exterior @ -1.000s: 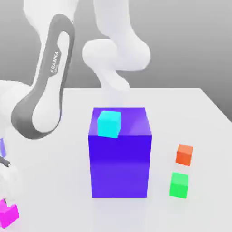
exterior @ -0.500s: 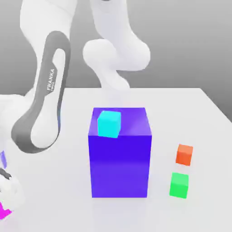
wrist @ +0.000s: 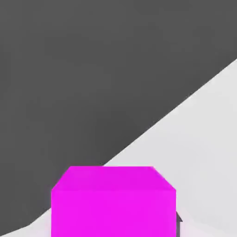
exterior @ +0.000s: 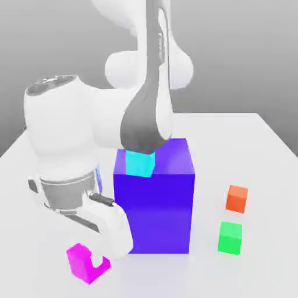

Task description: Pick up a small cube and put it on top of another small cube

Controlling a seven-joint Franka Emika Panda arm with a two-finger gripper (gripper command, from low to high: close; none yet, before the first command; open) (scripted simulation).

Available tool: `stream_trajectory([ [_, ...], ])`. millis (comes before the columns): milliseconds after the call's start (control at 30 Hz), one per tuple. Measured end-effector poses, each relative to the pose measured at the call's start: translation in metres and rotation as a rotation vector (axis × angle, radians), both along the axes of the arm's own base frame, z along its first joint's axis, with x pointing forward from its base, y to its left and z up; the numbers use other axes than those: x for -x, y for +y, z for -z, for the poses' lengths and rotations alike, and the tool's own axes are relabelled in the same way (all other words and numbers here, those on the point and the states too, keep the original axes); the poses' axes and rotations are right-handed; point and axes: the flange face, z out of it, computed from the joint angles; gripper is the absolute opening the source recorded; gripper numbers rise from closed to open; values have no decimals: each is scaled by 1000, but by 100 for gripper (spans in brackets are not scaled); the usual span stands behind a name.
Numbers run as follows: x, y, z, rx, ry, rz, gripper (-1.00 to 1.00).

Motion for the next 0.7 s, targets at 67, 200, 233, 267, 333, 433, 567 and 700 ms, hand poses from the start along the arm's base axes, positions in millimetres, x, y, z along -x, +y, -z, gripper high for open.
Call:
stream_trajectory([
  [67, 2, 32, -9, -4, -8, 1, -100],
  [200, 14, 101, -24, -3, -22, -15, -100],
  [233, 19, 116, -27, 0, -26, -15, -100],
  [267, 24, 131, -30, 3, -29, -14, -100],
  [333, 35, 158, -35, 12, -36, -13, -100],
  [433, 54, 197, -40, 30, -48, -11, -100],
  [567, 89, 242, -37, 62, -48, -1, -100],
  [700, 129, 259, -7, 84, 50, 23, -100],
])
